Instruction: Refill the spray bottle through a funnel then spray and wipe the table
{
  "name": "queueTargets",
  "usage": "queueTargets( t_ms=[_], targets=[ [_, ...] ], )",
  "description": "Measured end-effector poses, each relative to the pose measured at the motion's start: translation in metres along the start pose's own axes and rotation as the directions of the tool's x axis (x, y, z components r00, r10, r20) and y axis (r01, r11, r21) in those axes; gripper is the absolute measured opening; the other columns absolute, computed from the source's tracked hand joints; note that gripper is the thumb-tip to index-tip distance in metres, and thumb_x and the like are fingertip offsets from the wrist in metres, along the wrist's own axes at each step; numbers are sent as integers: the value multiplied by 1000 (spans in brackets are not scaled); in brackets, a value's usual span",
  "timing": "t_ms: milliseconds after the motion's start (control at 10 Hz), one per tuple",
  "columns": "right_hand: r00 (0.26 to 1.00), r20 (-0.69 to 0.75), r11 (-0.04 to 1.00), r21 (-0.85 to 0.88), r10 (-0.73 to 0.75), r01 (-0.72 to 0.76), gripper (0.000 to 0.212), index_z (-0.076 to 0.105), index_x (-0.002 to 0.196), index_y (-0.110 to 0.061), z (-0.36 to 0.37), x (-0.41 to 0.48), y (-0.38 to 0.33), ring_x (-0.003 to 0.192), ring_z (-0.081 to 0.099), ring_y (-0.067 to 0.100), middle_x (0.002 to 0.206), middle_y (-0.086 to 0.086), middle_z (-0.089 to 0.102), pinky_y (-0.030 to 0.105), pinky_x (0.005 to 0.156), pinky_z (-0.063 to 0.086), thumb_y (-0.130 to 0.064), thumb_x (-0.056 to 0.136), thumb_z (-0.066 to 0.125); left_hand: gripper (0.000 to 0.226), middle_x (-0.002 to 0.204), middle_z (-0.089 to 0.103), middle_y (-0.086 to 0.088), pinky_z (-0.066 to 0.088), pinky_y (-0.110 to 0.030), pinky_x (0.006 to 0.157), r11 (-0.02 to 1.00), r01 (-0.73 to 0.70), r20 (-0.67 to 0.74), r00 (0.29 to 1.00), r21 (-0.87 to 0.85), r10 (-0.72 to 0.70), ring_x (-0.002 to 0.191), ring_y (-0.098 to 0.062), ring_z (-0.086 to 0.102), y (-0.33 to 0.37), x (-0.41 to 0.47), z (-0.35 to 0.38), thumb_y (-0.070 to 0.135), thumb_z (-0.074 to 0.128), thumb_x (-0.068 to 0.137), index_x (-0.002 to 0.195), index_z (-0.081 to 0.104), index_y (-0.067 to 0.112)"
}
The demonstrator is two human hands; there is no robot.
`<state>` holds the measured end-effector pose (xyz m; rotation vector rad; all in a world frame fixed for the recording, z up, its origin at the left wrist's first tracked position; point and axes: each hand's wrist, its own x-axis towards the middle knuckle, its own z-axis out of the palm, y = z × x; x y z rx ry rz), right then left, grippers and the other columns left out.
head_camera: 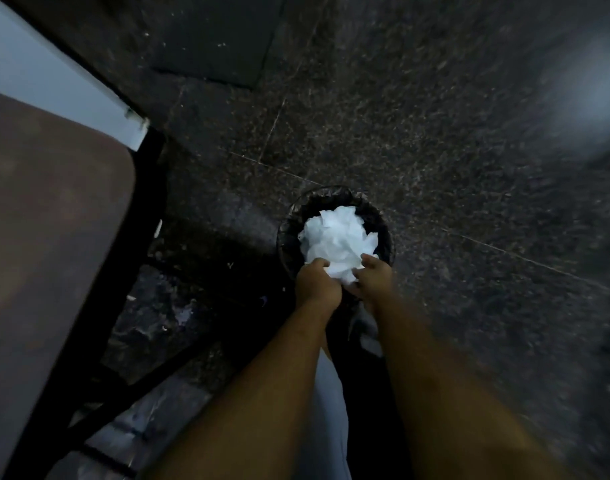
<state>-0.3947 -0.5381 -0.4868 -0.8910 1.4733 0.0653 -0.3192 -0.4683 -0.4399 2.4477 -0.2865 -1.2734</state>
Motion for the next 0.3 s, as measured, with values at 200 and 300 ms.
queueTargets(
  t_ms=[200,300],
  targets=[
    [999,-43,943,-334,-17,2,47,39,140,-1,0,-15,-3,126,47,35,138,20,47,37,102,41,-1,94,46,34,124,58,-15,45,-32,95,994,80,0,997,-73,-80,113,-30,55,-5,-16,-21,4,53,87,120,56,11],
    [998,-19,921,-386,-62,50,51,42,140,-2,7,-23,-14,122,52,33,138,18,51,38,102,44,-4,91,56,33,125,57,-16,46,-34,96,992,65,-29,997,-110,-69,113,-31,55,5,-30,-32,5,52,86,119,56,11]
  ],
)
